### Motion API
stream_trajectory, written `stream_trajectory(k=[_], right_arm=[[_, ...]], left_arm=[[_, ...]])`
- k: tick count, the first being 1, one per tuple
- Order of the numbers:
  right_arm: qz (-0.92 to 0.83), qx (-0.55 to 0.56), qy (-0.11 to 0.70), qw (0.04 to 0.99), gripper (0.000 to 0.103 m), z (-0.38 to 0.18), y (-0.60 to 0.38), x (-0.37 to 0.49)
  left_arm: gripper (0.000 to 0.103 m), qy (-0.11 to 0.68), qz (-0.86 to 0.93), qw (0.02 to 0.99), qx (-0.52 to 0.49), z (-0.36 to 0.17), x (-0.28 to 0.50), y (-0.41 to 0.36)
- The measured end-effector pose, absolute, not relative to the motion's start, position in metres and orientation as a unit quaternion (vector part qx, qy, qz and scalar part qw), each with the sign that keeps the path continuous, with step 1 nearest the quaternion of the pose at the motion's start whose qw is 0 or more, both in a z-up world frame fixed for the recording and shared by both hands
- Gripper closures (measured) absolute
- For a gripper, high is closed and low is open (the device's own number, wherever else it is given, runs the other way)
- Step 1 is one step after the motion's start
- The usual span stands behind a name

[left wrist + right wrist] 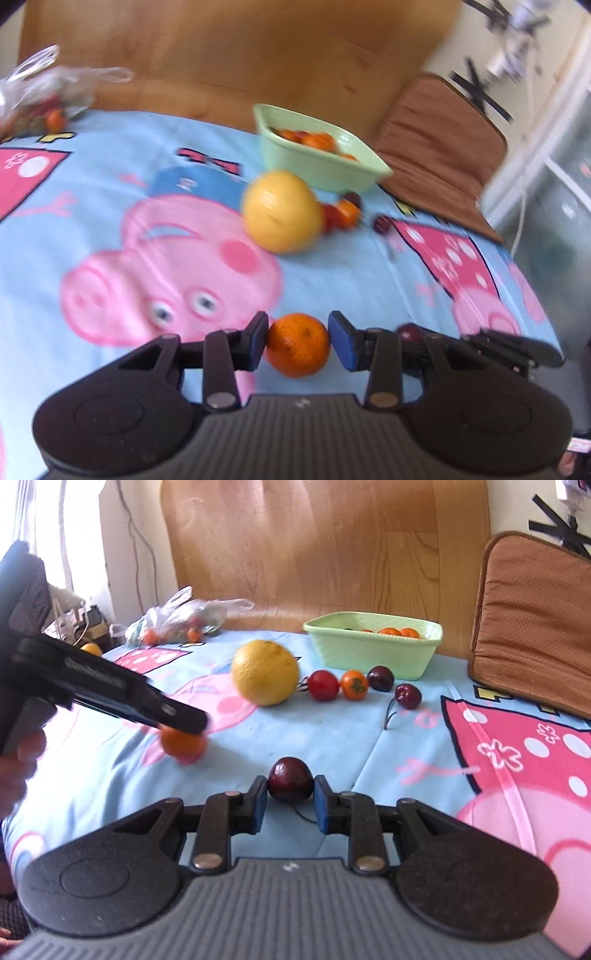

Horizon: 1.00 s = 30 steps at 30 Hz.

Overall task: Organize fruits
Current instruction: 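Grasp a tangerine with the left gripper while the right gripper grasps a dark cherry, then lift the tangerine and cherry and carry both toward the green bowl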

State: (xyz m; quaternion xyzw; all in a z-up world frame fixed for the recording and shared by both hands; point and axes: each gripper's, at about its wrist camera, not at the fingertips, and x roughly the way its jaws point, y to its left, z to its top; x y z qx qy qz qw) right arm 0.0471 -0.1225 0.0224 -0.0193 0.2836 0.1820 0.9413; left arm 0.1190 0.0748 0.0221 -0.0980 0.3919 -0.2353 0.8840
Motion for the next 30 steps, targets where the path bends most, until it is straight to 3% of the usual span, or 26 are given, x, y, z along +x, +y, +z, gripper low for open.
stream_trajectory(k=[8,12,18,24,26,27,29,30], right_arm=[[0.175,-0.023,0.281,0.943,0.072,0.019,-0.120,0.025],[0.173,-0.020,0.271,0.947,0.068,0.023,-0.122,0.017],[0.169,-0.019,0.260,0.951,0.055,0.025,-0.122,0.011],[0.162,-0.014,0.262,0.951,0.055,0.023,-0.122,0.015],[0.161,-0.017,0.264,0.951,0.056,0.020,-0.121,0.018],[0.161,-0.019,0.265,0.951,0.057,0.019,-0.120,0.019],[0.161,-0.024,0.268,0.949,0.075,0.016,-0.118,0.021],[0.162,-0.026,0.271,0.949,0.075,0.016,-0.118,0.020]], left_arm=[[0.063,0.357,-0.211,0.908,-0.050,0.021,0.086,0.056],[0.049,0.331,-0.205,0.920,-0.040,0.026,0.069,0.057],[0.049,0.330,-0.198,0.922,-0.029,0.024,0.066,0.053],[0.053,0.326,-0.190,0.926,-0.006,0.016,0.063,0.044],[0.065,0.329,-0.190,0.925,-0.003,0.013,0.064,0.042],[0.065,0.328,-0.189,0.926,-0.002,0.012,0.064,0.041],[0.066,0.326,-0.188,0.927,-0.001,0.012,0.061,0.041],[0.066,0.327,-0.190,0.926,-0.003,0.013,0.059,0.041]])
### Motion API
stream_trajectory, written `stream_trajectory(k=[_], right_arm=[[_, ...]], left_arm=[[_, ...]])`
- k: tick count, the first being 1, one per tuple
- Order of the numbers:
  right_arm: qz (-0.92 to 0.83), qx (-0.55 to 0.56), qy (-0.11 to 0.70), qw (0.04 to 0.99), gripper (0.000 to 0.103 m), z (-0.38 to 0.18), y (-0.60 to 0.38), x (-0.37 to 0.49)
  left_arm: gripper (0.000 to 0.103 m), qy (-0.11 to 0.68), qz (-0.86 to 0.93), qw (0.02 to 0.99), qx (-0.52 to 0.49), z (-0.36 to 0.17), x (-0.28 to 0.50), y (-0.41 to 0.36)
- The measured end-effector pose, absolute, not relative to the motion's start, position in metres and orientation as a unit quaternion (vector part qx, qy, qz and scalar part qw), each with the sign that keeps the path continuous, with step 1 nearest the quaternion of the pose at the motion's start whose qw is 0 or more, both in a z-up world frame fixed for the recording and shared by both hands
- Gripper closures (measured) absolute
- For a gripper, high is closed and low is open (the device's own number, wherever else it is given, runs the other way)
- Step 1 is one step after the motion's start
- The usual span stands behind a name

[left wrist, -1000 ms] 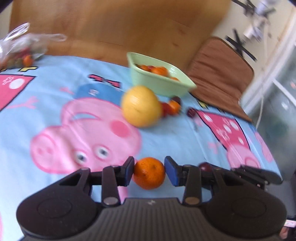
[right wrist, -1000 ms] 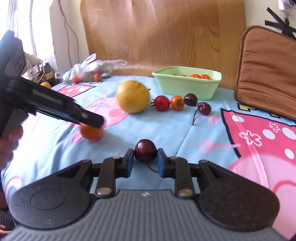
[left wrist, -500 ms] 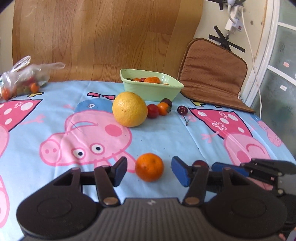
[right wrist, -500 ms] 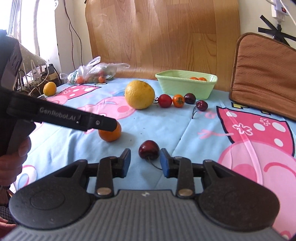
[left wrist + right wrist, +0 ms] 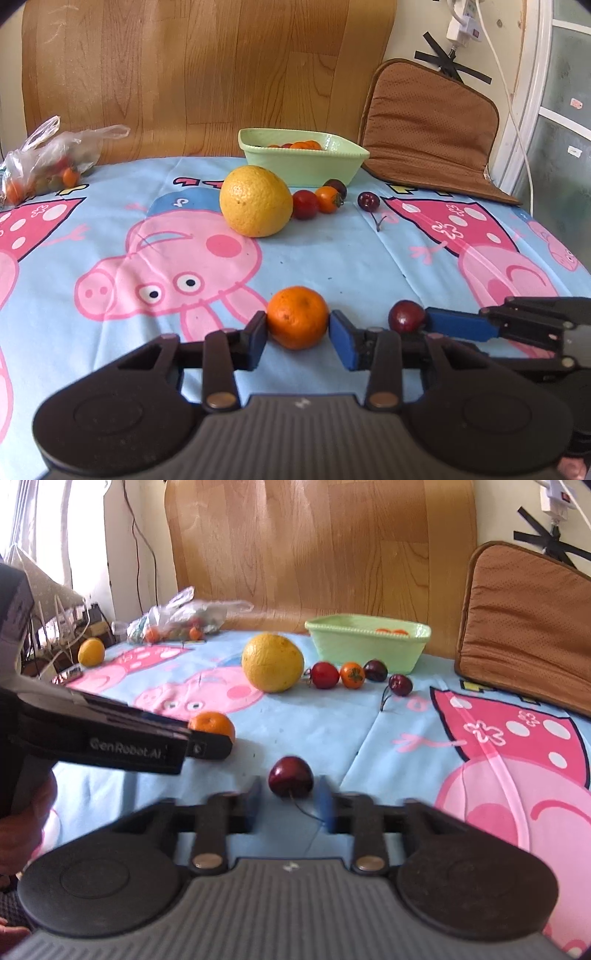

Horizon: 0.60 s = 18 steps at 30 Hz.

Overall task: Organize fruits
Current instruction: 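Lift the tangerine and cherry and carry both toward the green bowl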

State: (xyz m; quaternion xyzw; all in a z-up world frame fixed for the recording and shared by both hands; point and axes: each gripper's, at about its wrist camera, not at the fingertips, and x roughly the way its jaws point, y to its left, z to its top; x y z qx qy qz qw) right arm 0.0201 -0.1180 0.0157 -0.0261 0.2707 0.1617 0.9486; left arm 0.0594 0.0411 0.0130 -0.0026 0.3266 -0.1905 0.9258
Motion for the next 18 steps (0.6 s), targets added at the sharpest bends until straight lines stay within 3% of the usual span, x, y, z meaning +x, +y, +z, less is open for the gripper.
stream_trajectory(k=[18], right_arm=[[0.130,-0.011,0.265,0.955,0.073,0.013,-0.146,-0.017]], left_arm=[[0.065,0.326,-0.223,0.918,0.025,0.011,0.027,0.001]])
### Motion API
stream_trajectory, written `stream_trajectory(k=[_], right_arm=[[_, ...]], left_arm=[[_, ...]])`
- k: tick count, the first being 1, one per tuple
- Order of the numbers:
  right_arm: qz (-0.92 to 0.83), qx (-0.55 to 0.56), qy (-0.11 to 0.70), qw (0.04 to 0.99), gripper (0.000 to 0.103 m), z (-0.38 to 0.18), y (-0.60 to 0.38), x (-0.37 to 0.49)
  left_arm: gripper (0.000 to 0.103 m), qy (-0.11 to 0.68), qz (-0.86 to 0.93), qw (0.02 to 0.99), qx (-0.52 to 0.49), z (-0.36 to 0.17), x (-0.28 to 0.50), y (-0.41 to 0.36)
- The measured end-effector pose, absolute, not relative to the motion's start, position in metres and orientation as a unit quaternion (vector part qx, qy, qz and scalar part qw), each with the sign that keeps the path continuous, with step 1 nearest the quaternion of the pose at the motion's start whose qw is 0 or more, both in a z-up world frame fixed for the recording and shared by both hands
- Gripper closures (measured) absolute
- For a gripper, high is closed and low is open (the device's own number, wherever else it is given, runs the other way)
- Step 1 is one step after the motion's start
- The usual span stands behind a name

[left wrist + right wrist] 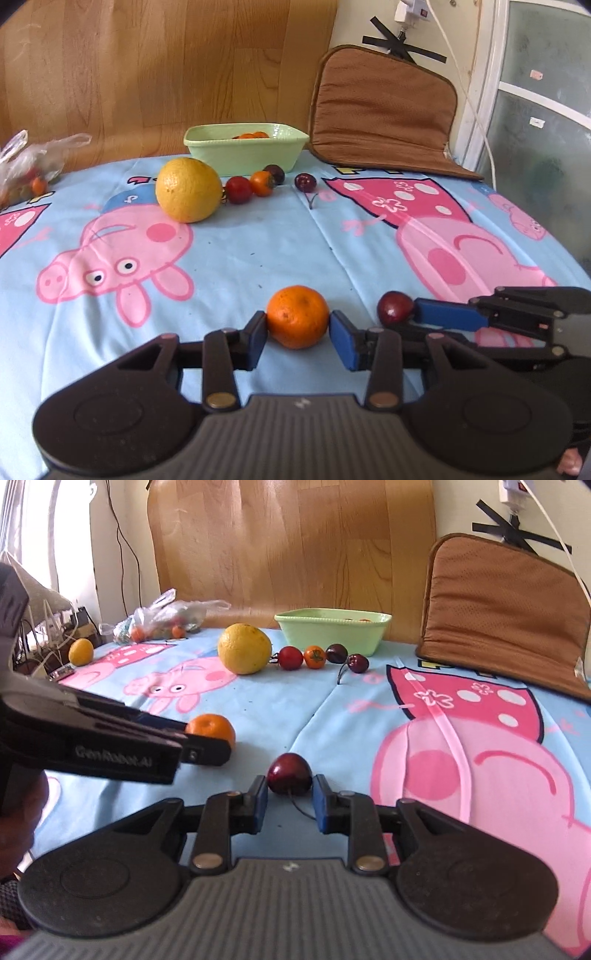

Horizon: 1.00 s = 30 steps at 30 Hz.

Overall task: Organize fruits
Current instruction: 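Lift the tangerine and cherry and carry both toward the green bowl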

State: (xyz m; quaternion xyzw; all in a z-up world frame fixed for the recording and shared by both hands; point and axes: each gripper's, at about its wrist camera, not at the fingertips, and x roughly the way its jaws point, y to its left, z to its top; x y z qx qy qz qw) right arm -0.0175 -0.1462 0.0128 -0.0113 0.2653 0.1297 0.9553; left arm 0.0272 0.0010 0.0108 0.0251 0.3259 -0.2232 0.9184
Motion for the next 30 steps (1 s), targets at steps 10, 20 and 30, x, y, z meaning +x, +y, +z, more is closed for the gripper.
stream_trajectory(k=[10,20,30], right_arm=[[0.137,-0.013,0.257,0.957,0.069,0.013,-0.145,-0.020],[0.142,0.009,0.246,0.959,0.075,0.024,-0.151,-0.004],[0.140,0.028,0.204,0.969,0.075,0.065,-0.167,0.096]], left_arm=[[0.056,0.314,-0.207,0.926,0.025,0.014,0.026,0.003],[0.066,0.309,-0.235,0.921,0.017,0.025,0.046,0.001],[0.066,0.283,-0.208,0.936,0.006,0.077,0.158,-0.005]])
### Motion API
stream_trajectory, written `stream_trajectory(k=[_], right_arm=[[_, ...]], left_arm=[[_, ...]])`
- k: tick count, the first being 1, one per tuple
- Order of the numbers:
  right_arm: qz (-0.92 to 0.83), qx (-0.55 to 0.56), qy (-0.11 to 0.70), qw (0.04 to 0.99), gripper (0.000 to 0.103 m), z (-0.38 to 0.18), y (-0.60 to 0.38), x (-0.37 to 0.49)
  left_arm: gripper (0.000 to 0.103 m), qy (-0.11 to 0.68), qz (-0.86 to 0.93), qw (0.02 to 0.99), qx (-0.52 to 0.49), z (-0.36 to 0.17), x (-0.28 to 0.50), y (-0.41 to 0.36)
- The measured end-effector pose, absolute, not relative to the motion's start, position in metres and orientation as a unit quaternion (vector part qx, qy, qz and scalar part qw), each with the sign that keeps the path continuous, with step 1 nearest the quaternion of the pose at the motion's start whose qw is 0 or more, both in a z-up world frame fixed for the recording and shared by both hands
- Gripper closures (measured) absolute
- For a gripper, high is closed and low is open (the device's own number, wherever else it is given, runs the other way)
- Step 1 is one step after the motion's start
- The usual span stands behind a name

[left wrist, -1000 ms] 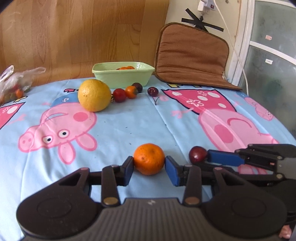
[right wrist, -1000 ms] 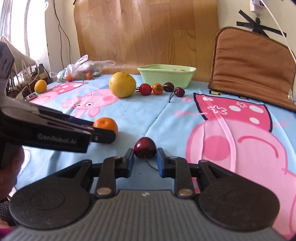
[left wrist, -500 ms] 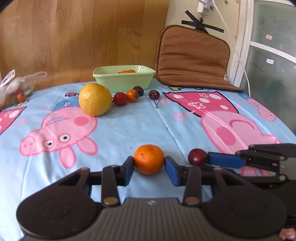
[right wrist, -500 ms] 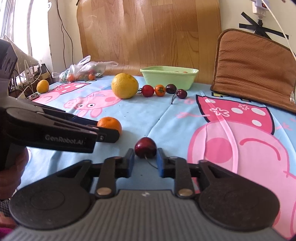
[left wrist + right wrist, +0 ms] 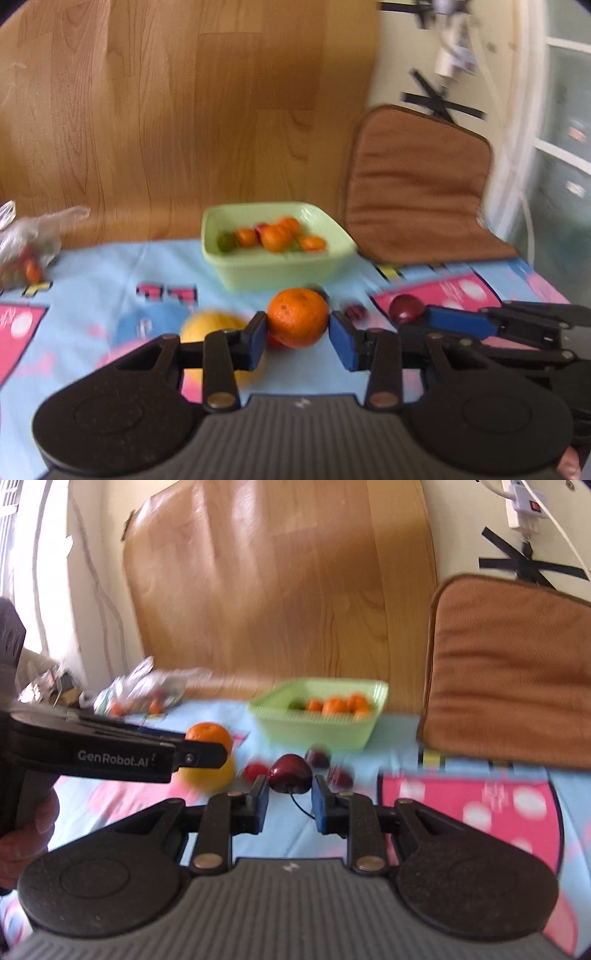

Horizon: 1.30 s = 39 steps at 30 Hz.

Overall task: Organize fruits
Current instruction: 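Lift the tangerine and cherry and carry both toward the green bowl, then open both grippers over the bowl to drop the tangerine and cherry, then grasp a red tomato with the left gripper while the right gripper grasps an orange tomato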

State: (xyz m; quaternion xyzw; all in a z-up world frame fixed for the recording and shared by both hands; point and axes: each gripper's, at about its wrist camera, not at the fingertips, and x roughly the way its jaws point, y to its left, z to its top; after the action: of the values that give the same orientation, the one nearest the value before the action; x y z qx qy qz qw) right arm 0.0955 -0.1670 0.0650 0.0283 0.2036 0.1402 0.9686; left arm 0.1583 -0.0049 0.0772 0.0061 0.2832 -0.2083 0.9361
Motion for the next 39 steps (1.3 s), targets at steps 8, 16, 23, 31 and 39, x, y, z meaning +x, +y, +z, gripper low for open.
stream_trajectory(k=[8,16,23,31,39], right_arm=[[0.132,0.052,0.210,0.967,0.075,0.069,-0.175,0.202],[0.134,0.045,0.232,0.962,0.074,0.052,-0.172,0.250],[0.136,0.069,0.215,0.965,0.072,0.064,-0.187,0.225],[0.228,-0.028,0.214,0.949,0.049,0.053,-0.160,0.162],[0.257,-0.141,0.221,0.930,0.047,0.033,-0.122,0.170]], left_arm=[[0.066,0.340,-0.191,0.921,-0.009,0.077,0.273,-0.020],[0.061,0.378,-0.165,0.911,-0.011,0.055,0.324,-0.025],[0.055,0.346,-0.169,0.923,-0.024,0.069,0.296,-0.013],[0.053,0.307,-0.195,0.926,-0.101,0.072,0.207,0.033],[0.053,0.331,-0.195,0.915,-0.123,0.049,0.155,0.061]])
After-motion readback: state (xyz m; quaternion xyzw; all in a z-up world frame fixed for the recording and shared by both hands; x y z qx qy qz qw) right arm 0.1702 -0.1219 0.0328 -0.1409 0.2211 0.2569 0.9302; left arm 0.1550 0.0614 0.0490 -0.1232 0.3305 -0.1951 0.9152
